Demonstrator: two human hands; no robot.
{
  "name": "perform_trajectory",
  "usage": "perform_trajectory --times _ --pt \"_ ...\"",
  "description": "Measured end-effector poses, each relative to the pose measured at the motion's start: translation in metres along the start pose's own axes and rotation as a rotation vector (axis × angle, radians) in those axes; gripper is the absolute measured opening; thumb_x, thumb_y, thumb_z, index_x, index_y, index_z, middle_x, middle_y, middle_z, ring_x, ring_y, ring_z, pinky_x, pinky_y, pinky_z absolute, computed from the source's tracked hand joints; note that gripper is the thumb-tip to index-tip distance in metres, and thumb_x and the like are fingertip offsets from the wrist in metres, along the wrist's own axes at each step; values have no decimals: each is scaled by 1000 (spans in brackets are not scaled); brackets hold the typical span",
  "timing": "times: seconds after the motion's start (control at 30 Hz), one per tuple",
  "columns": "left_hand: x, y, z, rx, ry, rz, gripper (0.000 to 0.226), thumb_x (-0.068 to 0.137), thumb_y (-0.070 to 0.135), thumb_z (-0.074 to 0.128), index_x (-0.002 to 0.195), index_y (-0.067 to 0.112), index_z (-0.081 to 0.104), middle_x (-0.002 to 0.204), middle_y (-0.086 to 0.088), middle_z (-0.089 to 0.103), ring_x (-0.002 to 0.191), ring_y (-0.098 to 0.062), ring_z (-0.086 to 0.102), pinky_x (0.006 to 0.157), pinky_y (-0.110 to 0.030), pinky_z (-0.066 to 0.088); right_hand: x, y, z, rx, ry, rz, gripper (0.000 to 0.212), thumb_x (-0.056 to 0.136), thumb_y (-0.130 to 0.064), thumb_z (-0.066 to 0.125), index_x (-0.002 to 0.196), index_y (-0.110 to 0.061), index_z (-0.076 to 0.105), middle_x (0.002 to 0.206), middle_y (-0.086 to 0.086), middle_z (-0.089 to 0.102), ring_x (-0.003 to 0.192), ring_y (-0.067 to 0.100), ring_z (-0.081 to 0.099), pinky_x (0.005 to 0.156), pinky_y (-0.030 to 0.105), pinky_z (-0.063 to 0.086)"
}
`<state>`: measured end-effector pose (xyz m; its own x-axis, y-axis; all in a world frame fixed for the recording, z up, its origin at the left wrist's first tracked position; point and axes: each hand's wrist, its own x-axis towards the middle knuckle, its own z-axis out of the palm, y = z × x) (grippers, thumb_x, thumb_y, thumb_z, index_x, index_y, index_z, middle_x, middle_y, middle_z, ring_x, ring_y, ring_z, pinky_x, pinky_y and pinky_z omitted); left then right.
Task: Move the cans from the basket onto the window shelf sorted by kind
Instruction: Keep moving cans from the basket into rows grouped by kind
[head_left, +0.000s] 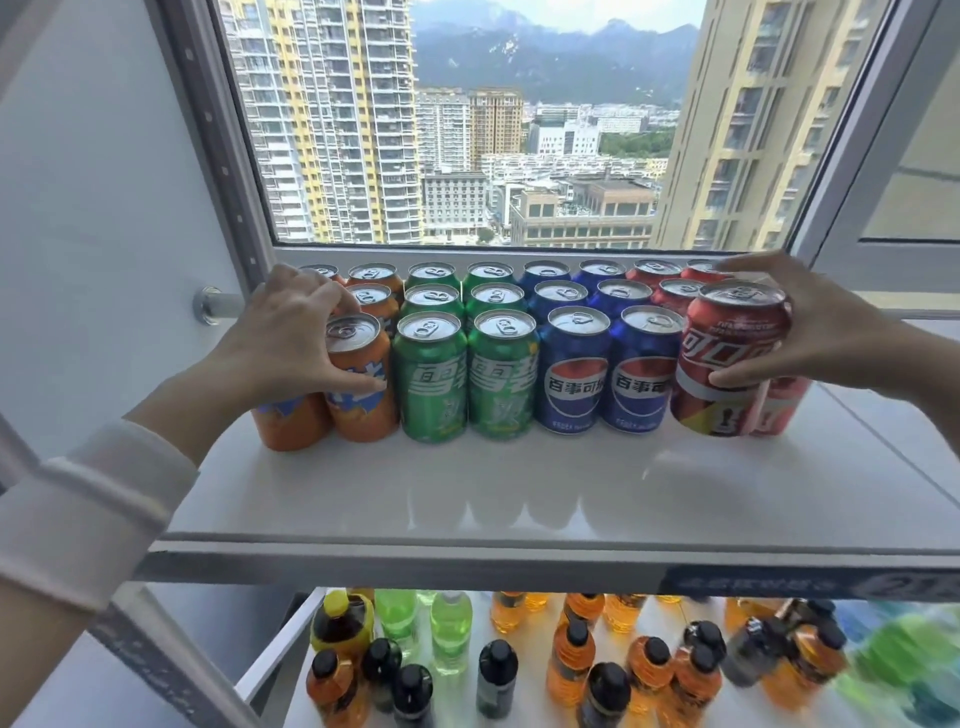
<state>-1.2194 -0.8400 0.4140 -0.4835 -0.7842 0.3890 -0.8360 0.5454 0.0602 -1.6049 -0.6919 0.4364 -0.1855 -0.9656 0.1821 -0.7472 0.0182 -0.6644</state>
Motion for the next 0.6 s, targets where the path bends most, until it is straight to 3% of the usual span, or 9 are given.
perform_trajectory --times 0.13,0.23,0.33,0.43,0.5,0.6 --pt "6 -1 1 6 -38 -7 101 35 82 46 112 19 56 115 -6 55 115 -24 34 94 -39 28 5 6 -8 -126 7 -32 82 51 -25 87 121 -34 44 117 -6 49 106 19 50 85 36 47" --pt "8 -2 1 28 -78 -19 105 35 85 64 115 19 56 120 -9 55 116 -26 35 94 -43 30 12 14 -12 -225 9 -20 82 51 -31 88 119 -35 44 122 -5 44 113 19 45 94 42 45" --pt "9 -1 2 81 -91 -29 96 41 75 57 119 20 55 122 -10 55 118 -30 35 96 -46 32 19 24 -12 -276 1 3 85 45 -40 89 116 -42 42 132 5 38 124 27 40 100 49 42" --pt "10 0 2 96 -109 -43 97 42 76 57 122 21 55 121 -11 56 117 -31 36 97 -48 34 23 32 -10 -289 -18 17 87 46 -38 90 118 -40 42 129 7 36 122 30 41 100 47 42" --pt "11 -1 2 92 -101 -45 107 41 89 53 123 21 55 119 -13 58 116 -32 39 96 -49 35 24 34 -8 -311 -19 9 87 48 -36 90 121 -38 42 127 8 36 121 30 41 99 44 42" --pt "11 6 -2 53 17 -7 110 43 94 40 122 19 58 114 -14 62 114 -35 45 96 -48 33 24 35 -9 -332 -31 4 87 51 -33 89 124 -36 42 127 9 36 120 29 40 95 39 40"
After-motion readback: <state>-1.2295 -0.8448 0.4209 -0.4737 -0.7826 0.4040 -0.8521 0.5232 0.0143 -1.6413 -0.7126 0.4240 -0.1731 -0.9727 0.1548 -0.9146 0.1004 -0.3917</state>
